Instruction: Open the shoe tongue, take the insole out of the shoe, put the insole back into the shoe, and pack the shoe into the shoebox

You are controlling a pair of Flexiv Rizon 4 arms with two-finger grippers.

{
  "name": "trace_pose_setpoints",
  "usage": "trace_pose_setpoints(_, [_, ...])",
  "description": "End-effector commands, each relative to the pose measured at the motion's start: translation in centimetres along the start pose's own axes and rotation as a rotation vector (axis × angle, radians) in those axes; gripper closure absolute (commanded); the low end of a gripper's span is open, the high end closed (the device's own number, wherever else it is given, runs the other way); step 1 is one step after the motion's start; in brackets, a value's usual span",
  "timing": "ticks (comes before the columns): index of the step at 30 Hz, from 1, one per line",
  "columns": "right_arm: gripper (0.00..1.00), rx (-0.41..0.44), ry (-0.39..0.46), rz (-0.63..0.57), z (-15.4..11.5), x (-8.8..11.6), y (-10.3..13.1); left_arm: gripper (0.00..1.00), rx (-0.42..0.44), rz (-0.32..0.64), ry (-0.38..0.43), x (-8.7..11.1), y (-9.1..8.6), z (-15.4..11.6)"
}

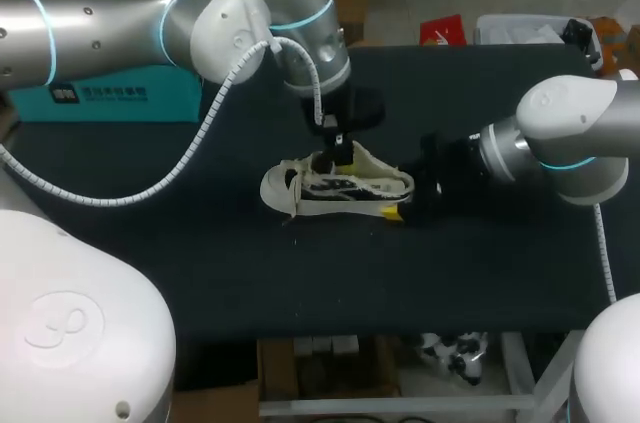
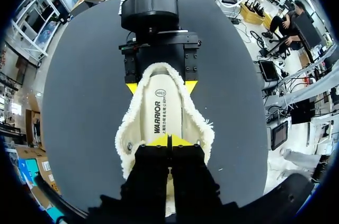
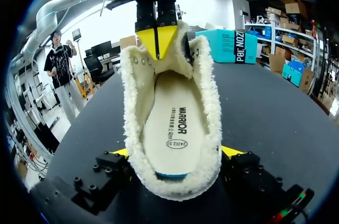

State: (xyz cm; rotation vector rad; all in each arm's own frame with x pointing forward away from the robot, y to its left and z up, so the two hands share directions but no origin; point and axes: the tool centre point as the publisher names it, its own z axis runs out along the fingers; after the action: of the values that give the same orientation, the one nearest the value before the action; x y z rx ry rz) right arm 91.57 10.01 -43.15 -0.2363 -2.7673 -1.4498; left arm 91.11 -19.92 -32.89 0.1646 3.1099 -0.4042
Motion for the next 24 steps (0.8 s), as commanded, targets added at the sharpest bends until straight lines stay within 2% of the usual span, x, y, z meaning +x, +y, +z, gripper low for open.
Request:
trace_pose_setpoints(1, [1.00, -0.001, 0.000, -0.001, 0.4, 0.0, -0.5, 1.00, -0.014, -0.001, 0.008, 0.3, 0.2, -0.4])
trace_pose_setpoints(8, [1.00, -0.001, 0.000, -0.001, 0.4, 0.0, -0.5, 1.00, -0.061, -0.031, 0.119, -0.3, 0.2, 0.8])
trace_pose_setpoints(24, [1.00, -0.001, 0.000, -0.001, 0.4, 0.0, -0.5, 1.00, -0.179, -0.041, 0.124, 0.1, 0.6, 4.2])
